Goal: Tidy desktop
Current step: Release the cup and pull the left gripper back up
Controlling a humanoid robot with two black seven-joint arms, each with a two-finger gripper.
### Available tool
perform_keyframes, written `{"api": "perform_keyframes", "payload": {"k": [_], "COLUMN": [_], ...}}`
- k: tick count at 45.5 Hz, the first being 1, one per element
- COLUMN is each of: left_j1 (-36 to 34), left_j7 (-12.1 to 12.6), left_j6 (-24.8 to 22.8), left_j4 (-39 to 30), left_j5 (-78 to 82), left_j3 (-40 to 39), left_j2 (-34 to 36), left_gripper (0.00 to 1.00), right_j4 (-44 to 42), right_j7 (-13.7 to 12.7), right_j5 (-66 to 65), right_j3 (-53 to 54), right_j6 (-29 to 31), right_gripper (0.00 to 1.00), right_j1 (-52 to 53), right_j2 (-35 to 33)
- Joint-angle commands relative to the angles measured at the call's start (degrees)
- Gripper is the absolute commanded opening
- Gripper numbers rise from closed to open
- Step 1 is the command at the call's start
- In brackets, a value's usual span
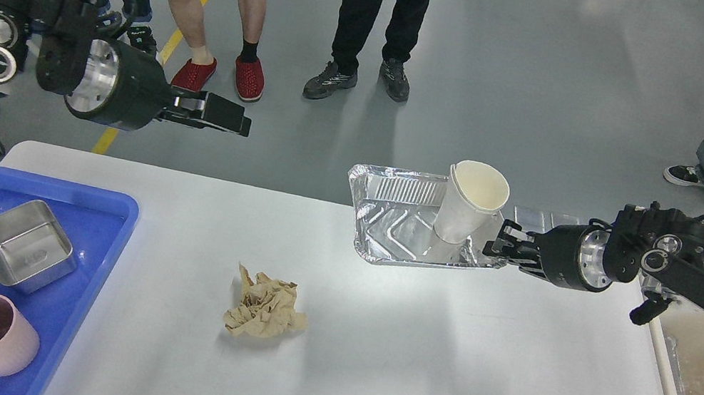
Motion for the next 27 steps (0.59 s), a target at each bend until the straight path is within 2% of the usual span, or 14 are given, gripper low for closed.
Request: {"api": "perform_keyframes", "payload": {"k": [1,5,11,18,27], "left_j1": [2.89,6.93,12.55,17.48,18.8], "left_j7": [-3.6,-3.95,-5.53,-6.24,-6.24], "left_j6": [-3.78,-6.77,-7.22,-7.13,-7.13], "left_j4": [-2.57,-3.63,-4.77,-4.77,-4.77], "left_j5": [-0.19,-0.37,-0.55,-0.63,-0.63], "left_j3": [-3.74,-8.14,-12.53,-15.44,-16.32], "left_j2": [7.88,12.81,17.47,19.32,20.11], "left_gripper": [0.84,0.85,0.85,0.85,0.85], "right_j4": [-0.01,-0.01,-0.01,-0.01,-0.01], "right_j7": [-0.01,-0.01,-0.01,-0.01,-0.01], "right_j5": [0.01,0.01,0.01,0.01,0.01], "right_j3": [0.02,0.02,0.02,0.02,0.02], "right_j6": [0.0,0.0,0.0,0.0,0.0], "right_gripper": [0.0,0.0,0.0,0.0,0.0], "right_j1": [0.0,0.0,0.0,0.0,0.0], "right_j2": [-0.18,-0.09,0.08,0.17,0.0]}}
